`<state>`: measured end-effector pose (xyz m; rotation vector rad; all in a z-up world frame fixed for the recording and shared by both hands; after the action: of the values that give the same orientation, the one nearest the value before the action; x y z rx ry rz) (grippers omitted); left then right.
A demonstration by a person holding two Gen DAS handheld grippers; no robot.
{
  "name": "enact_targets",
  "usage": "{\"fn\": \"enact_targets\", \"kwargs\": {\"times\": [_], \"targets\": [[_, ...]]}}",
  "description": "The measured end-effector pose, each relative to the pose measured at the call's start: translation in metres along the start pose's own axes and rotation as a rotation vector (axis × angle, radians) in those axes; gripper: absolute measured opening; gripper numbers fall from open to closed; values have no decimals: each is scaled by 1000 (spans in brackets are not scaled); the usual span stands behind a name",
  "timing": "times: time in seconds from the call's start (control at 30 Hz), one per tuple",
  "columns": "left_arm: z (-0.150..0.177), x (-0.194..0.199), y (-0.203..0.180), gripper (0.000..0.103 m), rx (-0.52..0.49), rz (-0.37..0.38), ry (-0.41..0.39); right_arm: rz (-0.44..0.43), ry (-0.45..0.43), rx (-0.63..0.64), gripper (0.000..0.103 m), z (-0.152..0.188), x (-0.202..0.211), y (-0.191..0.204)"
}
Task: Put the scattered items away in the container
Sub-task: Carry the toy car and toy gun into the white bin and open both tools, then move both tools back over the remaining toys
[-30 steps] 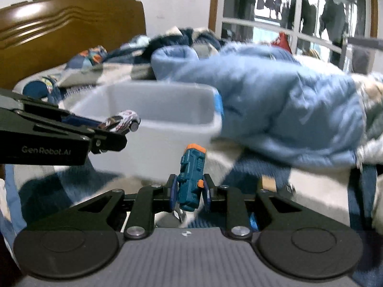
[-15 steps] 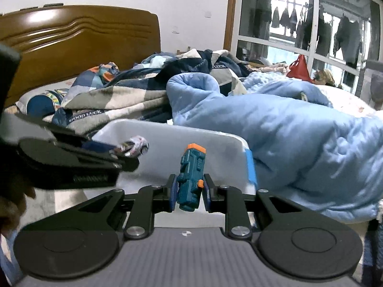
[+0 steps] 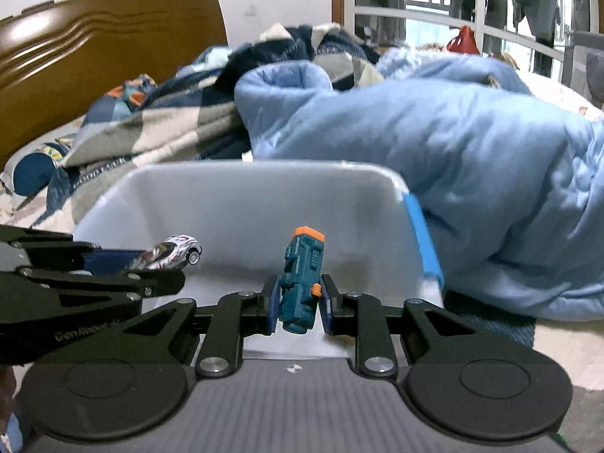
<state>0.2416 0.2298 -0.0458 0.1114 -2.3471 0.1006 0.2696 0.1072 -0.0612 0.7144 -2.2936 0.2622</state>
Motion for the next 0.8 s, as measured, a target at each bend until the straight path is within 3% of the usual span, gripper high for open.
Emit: {"fn": "enact_targets", "kwargs": {"times": [0.07,0.13,0.23,0.4,0.47,0.53,0.8], "targets": [[0,1,2,36,3,-10,-2,17,0,4,30,3,-1,-1],[-1,5,3,43,1,-22,-14,29,-7,-2,46,3,2,-3],[-2,11,5,54,-3,-44,-27,33,-18,-2,54,3,8,-5],[-7,38,0,56,3,-35,-80,30,-63,10,55,-2,28,-4],[-7,52,-8,64,-10,-31,-107,29,-96,0,57,-2,43,-8],[-4,66,-21,69,-25,-11,-131,27,-121,-11,59,0,58,-14],[36,90,-93,70,-101,77,-147,47,-154,-52,64,35,106,-47]]}}
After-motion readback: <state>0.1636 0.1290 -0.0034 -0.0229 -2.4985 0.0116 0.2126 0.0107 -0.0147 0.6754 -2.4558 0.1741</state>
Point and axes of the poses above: each gripper's, at about its wrist camera, not at the fingertips, and x roughly against the way its jaws point, y to its left, z to its underside, the point moved 10 cm from there along -x, roughly the way its jaws point, and after that the axes turned 4 degrees about y, right-handed, at the moved point
